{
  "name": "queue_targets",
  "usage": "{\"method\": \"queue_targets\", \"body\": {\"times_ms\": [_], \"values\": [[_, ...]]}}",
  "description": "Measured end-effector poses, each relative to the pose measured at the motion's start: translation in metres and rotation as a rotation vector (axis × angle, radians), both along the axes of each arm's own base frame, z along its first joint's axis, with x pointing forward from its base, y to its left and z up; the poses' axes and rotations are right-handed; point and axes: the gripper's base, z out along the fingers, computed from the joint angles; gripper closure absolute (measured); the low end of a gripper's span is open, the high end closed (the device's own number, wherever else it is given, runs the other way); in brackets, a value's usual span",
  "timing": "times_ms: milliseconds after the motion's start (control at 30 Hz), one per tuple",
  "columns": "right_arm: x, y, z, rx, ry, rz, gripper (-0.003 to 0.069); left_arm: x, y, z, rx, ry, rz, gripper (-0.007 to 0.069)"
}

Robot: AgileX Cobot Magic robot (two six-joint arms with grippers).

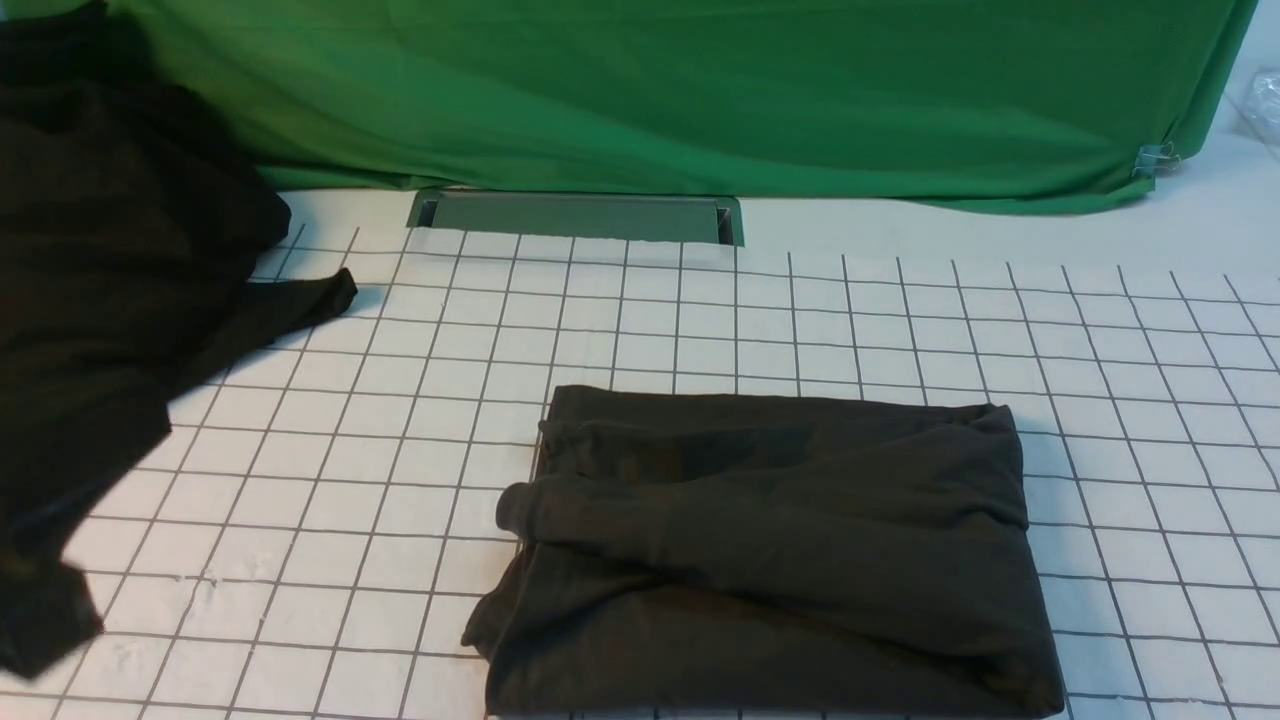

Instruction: Fold a long-sleeved shirt over a white checkered tablecloth.

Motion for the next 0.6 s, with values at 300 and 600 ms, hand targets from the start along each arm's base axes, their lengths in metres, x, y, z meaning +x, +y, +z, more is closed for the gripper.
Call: {"method": "queue_targets", "body": {"times_ms": [300,600], "values": [[0.000,0.000,0.000,0.000,0.001,0.000,0.0456,-0.008,0.007,-0.080,-0.076,-0.172,0.045,0.0621],[0.000,0.000,0.000,0.000,0.001,0.000,0.0441,-0.009,0.008,-0.120,-0.038,-0.093,0.049,0.0621]]}}
